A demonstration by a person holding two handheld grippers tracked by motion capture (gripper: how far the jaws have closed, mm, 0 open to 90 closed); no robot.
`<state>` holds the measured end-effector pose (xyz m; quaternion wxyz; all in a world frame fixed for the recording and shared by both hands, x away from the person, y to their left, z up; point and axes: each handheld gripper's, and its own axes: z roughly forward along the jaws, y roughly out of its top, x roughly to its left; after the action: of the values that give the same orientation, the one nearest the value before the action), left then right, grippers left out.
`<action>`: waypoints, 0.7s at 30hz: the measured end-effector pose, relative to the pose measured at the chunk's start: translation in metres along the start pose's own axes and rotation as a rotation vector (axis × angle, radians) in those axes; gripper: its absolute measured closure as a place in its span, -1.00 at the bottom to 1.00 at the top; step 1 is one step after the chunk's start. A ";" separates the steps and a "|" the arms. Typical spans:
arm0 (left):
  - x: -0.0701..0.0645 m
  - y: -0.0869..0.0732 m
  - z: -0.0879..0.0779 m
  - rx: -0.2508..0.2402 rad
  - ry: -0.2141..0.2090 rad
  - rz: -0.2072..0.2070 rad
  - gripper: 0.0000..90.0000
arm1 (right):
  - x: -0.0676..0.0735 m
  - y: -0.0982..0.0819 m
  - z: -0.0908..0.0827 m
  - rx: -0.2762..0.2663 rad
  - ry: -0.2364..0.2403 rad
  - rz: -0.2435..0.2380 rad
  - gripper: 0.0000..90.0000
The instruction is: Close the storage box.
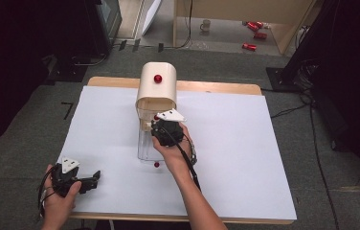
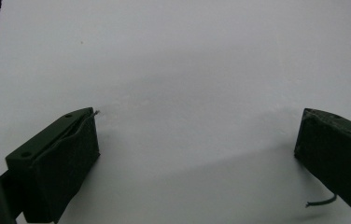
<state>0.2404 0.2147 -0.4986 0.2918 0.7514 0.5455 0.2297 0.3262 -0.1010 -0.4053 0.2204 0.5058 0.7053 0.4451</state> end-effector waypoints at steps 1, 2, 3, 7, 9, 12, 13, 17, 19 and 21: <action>0.000 0.000 0.000 0.000 0.000 0.000 -1.00 | 0.000 -0.002 -0.002 0.009 0.022 0.009 -0.05; 0.000 0.000 0.000 0.000 0.000 0.000 -1.00 | 0.000 -0.002 -0.002 0.009 0.022 0.009 -0.05; 0.000 0.000 0.000 0.001 0.000 0.000 -1.00 | 0.000 -0.003 -0.004 0.022 0.019 0.006 -0.31; 0.000 0.000 0.000 0.001 0.001 0.002 -1.00 | 0.002 -0.014 -0.010 0.094 0.045 0.013 -1.00; 0.000 0.000 0.000 0.001 0.000 0.003 -1.00 | 0.000 -0.017 -0.013 0.092 0.049 0.022 -1.00; 0.000 0.000 0.000 -0.001 0.001 0.001 -1.00 | -0.002 -0.025 -0.022 0.096 0.039 0.032 -1.00; 0.000 0.000 0.000 0.000 0.000 0.001 -1.00 | -0.001 -0.027 -0.023 0.099 0.040 0.030 -1.00; 0.000 0.000 0.000 0.000 0.001 0.000 -1.00 | 0.001 -0.035 -0.029 0.107 0.038 0.028 -1.00; 0.000 0.001 0.000 0.000 0.001 0.002 -1.00 | 0.002 -0.040 -0.033 0.105 0.033 0.026 -1.00; 0.000 0.000 0.000 0.000 0.001 0.000 -1.00 | 0.005 -0.046 -0.037 0.106 0.026 0.019 -1.00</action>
<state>0.2408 0.2144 -0.4986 0.2918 0.7511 0.5457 0.2300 0.2721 -0.1157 -0.4248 0.1798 0.5177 0.7259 0.4156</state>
